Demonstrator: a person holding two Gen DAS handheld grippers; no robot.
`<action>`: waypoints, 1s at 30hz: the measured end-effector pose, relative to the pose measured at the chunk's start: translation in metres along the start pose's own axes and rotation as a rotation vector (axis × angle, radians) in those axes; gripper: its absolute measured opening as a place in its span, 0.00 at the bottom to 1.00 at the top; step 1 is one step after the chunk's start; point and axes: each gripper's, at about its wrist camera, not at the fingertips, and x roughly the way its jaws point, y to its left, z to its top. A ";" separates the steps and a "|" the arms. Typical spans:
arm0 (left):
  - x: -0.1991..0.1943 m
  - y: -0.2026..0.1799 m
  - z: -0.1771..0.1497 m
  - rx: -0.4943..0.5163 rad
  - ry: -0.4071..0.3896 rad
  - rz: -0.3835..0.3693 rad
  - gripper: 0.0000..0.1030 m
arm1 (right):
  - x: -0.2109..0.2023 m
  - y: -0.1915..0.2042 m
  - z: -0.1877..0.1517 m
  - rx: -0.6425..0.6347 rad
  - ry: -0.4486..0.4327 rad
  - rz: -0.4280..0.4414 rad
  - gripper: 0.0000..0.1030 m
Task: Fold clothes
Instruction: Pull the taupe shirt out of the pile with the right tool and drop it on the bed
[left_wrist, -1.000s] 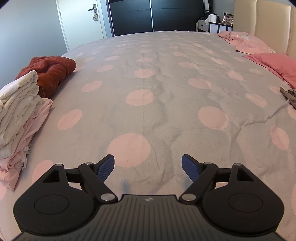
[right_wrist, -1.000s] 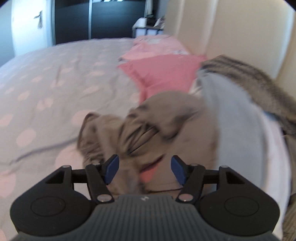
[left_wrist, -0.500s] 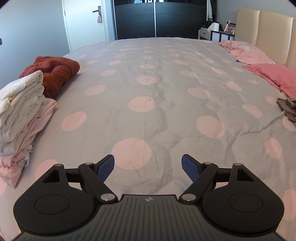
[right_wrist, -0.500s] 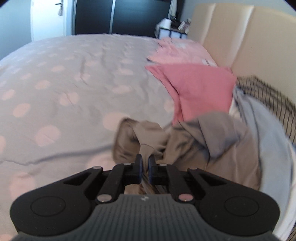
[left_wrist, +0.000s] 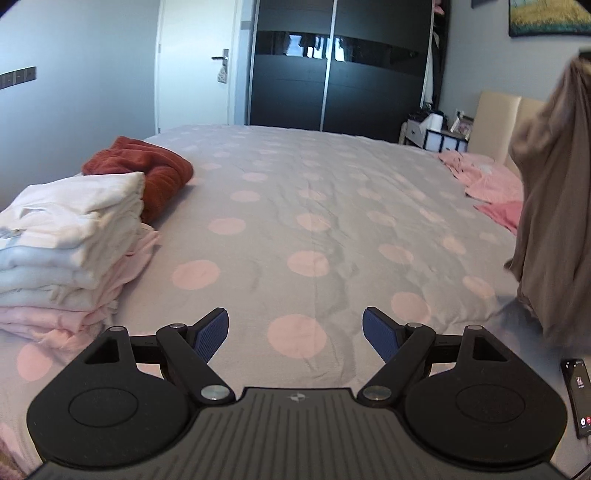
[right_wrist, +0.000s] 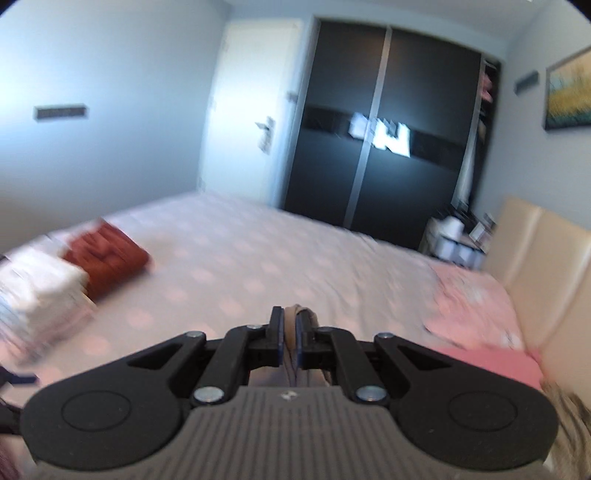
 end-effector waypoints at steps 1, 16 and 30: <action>-0.005 0.007 0.001 -0.014 -0.008 0.005 0.78 | -0.007 0.013 0.013 -0.006 -0.031 0.018 0.07; -0.046 0.067 0.011 -0.124 -0.095 0.087 0.78 | -0.100 0.081 0.110 0.059 -0.365 0.239 0.07; -0.012 0.050 -0.016 0.005 0.027 0.097 0.78 | 0.014 -0.001 -0.159 0.243 0.299 -0.025 0.07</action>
